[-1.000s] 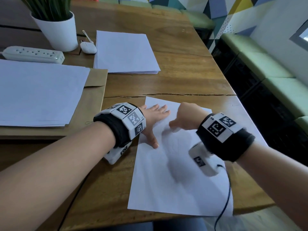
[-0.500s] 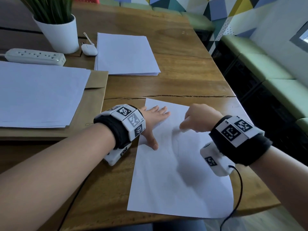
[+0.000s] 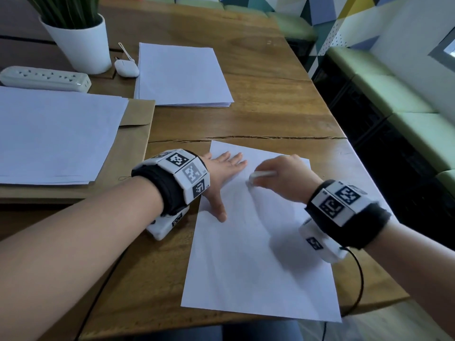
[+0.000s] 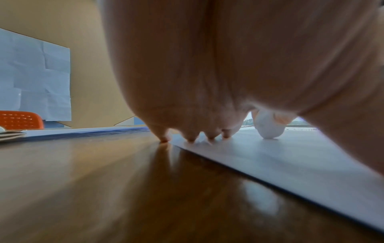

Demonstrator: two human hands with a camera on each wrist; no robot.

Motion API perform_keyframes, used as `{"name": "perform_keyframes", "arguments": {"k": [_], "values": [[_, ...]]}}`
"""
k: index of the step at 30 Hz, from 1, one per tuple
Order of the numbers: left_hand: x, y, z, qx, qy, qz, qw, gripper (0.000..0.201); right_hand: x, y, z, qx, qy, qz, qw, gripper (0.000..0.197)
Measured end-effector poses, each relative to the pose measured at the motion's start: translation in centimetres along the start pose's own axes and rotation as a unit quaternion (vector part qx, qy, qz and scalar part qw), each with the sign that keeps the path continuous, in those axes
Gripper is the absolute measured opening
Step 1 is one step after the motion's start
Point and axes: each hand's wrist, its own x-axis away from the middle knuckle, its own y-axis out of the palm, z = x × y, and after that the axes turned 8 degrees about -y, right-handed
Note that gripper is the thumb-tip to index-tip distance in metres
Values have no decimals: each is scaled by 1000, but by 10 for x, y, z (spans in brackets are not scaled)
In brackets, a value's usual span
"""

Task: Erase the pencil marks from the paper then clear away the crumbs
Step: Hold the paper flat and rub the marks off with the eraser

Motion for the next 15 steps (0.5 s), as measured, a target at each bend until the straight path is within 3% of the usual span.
{"name": "perform_keyframes", "arguments": {"k": [2, 6, 9, 12, 15], "values": [[0, 0, 0, -2, 1, 1, 1000, 130, 11, 8, 3, 2, -28, 5, 1000, 28], [0, 0, -1, -10, 6, -6, 1000, 131, 32, 2, 0, -44, -50, -110, 992, 26], [0, -1, 0, -8, 0, -8, 1000, 131, 12, -3, 1, -60, -23, -72, 995, 28], [1, -1, 1, -3, -4, -5, 1000, 131, 13, 6, 1, -71, -42, -14, 996, 26], [0, -1, 0, -9, 1, -10, 1000, 131, 38, 9, 0, -66, -64, -95, 991, 26]]}}
